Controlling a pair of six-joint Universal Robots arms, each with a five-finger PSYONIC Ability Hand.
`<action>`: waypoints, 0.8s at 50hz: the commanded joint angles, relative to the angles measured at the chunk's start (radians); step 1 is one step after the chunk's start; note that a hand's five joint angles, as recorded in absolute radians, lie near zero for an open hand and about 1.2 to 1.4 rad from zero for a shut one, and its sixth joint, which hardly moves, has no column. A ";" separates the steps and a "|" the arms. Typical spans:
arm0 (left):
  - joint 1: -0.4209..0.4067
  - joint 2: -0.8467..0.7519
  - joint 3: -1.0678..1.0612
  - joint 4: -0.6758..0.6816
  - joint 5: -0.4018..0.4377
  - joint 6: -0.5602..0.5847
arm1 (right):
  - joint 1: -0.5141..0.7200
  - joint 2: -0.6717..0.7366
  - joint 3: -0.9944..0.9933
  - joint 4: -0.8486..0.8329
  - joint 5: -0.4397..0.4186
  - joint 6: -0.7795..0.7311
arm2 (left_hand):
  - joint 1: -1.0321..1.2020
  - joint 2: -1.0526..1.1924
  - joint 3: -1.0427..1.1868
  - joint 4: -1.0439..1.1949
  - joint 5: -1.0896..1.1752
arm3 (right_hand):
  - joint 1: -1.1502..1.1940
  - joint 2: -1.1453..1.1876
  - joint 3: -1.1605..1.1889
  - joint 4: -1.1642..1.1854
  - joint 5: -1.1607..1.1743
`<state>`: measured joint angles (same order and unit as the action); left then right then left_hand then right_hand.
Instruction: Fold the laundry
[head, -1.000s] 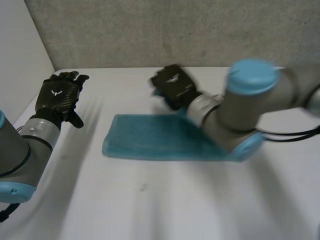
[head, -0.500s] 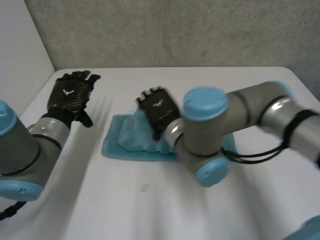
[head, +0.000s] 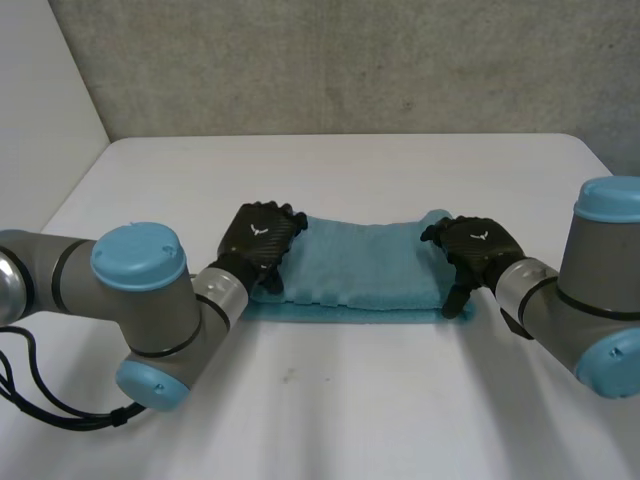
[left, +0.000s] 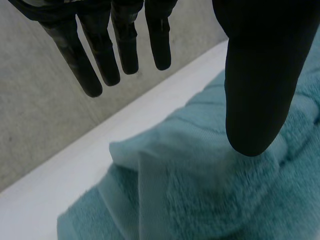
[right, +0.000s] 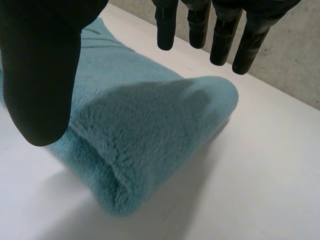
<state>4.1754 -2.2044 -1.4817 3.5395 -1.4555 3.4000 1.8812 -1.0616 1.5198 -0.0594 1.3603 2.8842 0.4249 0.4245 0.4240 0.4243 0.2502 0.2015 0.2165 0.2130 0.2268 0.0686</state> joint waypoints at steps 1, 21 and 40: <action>0.014 0.008 0.004 -0.037 -0.008 0.025 | -0.004 -0.037 0.083 -0.056 -0.001 -0.003 | 0.237 0.238 0.238 0.238 0.237 | -0.011 -0.026 -0.022 -0.036 -0.052; 0.025 -0.003 0.000 -0.071 -0.091 0.186 | -0.037 -0.075 0.143 -0.074 -0.032 -0.003 | 0.261 0.262 0.262 0.262 0.261 | 0.019 0.004 0.007 -0.007 -0.023; 0.029 0.028 -0.005 -0.067 -0.241 0.254 | -0.036 -0.078 0.148 -0.080 -0.021 0.004 | 0.971 0.972 0.972 0.972 0.972 | 0.024 0.009 0.013 -0.001 -0.017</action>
<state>4.2004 -2.2388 -1.4769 3.4685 -1.5775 3.6195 1.8439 -1.1367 1.6654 -0.1377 1.3308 2.8814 1.1242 1.1685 1.1679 1.1652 0.9795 0.2016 0.2166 0.2130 0.2268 0.0683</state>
